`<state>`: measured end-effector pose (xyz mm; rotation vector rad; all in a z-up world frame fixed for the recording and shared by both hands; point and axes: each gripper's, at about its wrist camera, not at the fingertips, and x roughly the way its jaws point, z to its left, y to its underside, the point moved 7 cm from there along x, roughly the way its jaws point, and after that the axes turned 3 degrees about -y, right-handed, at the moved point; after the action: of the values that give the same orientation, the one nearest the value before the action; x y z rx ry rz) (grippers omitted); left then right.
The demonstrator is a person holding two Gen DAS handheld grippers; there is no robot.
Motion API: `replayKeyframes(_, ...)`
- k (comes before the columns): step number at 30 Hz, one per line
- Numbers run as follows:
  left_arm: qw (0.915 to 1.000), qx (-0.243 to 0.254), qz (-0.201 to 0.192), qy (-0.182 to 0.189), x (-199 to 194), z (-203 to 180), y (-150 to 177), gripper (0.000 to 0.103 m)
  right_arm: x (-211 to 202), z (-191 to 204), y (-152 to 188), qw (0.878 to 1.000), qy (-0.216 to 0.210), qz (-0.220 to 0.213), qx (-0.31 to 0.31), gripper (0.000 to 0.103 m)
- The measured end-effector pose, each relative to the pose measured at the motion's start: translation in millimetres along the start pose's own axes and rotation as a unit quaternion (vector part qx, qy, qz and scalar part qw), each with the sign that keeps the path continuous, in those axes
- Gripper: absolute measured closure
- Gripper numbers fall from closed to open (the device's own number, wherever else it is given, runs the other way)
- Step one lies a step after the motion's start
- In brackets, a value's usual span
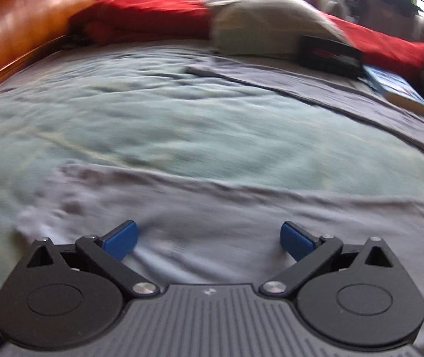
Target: Fold clothes
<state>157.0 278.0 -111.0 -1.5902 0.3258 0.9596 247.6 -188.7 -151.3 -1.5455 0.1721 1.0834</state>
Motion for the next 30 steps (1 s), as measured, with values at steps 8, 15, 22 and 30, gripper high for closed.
replayKeyframes(8,0.9986,-0.041,0.016,-0.03,17,15,-12,0.002,1,-2,1,1.0,-0.002,-0.002,-0.006,0.0)
replayKeyframes(15,0.9963,0.057,-0.048,0.042,-32,-89,-22,0.002,-5,-3,-8,1.0,-0.003,0.008,-0.002,0.0)
replayKeyframes(22,0.9872,0.136,-0.045,0.069,-55,-195,38,0.001,-17,-38,-81,0.998,0.036,-0.032,0.036,0.0)
replayKeyframes(30,0.9838,0.158,-0.044,0.072,-60,-209,67,0.001,80,-73,-146,0.994,0.067,0.017,0.08,0.0)
